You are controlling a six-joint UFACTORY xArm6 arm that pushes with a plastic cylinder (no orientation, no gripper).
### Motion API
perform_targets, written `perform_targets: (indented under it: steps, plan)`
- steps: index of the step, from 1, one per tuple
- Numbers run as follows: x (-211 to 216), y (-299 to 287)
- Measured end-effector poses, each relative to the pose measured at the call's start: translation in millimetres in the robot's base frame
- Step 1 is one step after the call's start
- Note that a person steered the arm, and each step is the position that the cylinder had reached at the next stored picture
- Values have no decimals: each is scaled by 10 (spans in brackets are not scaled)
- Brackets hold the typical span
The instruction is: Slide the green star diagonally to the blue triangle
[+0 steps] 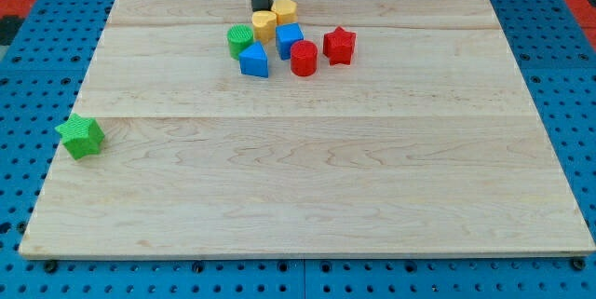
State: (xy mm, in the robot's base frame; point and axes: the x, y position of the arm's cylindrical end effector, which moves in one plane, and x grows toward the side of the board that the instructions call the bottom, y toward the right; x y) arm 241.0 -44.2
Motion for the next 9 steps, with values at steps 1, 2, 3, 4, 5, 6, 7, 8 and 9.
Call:
perform_targets:
  steps: [1, 2, 3, 4, 5, 6, 7, 8, 9]
  plan:
    - [0, 125]
    - [6, 51]
    - [62, -237]
    - [272, -1215]
    - [740, -2126]
    - [1407, -2593]
    - [1914, -2580]
    - [2163, -2430]
    - [2459, -2430]
